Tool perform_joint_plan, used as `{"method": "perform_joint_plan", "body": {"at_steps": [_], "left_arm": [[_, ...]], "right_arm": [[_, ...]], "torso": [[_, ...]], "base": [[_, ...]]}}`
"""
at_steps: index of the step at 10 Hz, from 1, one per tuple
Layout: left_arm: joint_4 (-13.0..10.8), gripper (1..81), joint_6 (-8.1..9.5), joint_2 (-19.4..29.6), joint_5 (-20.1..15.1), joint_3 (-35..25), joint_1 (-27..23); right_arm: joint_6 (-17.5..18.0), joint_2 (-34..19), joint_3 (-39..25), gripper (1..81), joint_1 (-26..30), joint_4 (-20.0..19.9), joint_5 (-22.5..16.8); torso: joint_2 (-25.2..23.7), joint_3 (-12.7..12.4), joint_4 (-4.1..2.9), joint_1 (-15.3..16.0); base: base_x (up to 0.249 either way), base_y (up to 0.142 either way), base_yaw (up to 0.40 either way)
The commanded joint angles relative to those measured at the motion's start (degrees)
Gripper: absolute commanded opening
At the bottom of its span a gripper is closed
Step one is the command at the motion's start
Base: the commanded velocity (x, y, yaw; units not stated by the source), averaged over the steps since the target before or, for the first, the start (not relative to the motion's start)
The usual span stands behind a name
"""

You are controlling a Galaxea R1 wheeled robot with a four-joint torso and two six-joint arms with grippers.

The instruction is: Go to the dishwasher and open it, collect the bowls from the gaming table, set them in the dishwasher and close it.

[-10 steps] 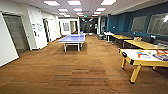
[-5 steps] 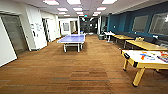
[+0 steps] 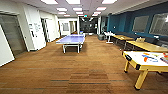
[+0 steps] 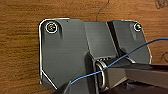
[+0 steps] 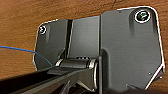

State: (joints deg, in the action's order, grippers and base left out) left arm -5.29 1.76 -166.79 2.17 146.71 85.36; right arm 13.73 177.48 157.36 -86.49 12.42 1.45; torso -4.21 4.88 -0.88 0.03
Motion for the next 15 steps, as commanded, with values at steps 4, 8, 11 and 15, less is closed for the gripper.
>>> {"method": "perform_joint_plan", "body": {"at_steps": [4,8,11,15], "left_arm": [[-0.51,81.1,0.00,0.31,-2.96,-0.29,-2.96],[-0.51,81.1,0.00,0.31,-2.96,-0.29,-2.96],[-0.51,81.1,0.00,0.31,-2.96,-0.29,-2.96],[-0.51,81.1,0.00,0.23,-2.96,-0.29,-2.96]], "right_arm": [[-0.19,0.35,-0.39,81.1,3.03,0.41,-2.86],[-0.19,0.35,-0.39,81.1,3.03,0.41,-2.86],[-0.19,0.35,-0.39,81.1,3.03,0.41,-2.86],[-0.19,0.35,-0.39,81.1,3.03,0.41,-2.86]], "torso": [[0.00,0.00,0.00,0.00],[0.00,0.00,0.00,0.00],[0.00,0.00,0.00,0.00],[0.00,0.00,0.00,-0.02]], "base": [[0.165,-0.071,0.000],[0.161,-0.072,0.000],[0.164,-0.025,0.000],[0.168,0.000,0.000]]}}
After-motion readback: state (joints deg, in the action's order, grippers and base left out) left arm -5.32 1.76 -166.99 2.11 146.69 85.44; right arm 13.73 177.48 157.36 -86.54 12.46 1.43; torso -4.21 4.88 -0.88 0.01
